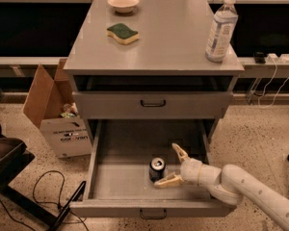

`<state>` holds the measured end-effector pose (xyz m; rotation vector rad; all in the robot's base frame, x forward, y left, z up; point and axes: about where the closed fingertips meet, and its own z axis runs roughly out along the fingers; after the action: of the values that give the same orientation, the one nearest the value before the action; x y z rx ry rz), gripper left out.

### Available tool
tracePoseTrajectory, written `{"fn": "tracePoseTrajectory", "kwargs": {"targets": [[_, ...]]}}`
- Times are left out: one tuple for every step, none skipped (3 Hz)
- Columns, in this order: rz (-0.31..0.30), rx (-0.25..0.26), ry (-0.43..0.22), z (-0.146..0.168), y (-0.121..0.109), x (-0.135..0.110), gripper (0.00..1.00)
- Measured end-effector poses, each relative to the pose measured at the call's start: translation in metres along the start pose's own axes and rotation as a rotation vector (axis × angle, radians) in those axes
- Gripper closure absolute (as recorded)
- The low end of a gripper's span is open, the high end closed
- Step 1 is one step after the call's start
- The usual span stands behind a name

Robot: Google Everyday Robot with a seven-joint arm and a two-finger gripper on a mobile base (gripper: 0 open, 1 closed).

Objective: Pick pepsi can from middle drawer and place on counter

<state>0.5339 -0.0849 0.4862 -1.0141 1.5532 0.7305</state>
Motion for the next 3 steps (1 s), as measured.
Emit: {"fn": "tracePoseTrajectory", "kwargs": {"targets": [[0.012, -0.019, -0.013, 0.021, 0.006, 0.019, 0.0], [0.021, -0.046, 0.007, 0.042, 0.008, 0.041, 0.19], [0.023, -0.06, 0.04, 0.06, 0.009, 0.056, 0.42]]}}
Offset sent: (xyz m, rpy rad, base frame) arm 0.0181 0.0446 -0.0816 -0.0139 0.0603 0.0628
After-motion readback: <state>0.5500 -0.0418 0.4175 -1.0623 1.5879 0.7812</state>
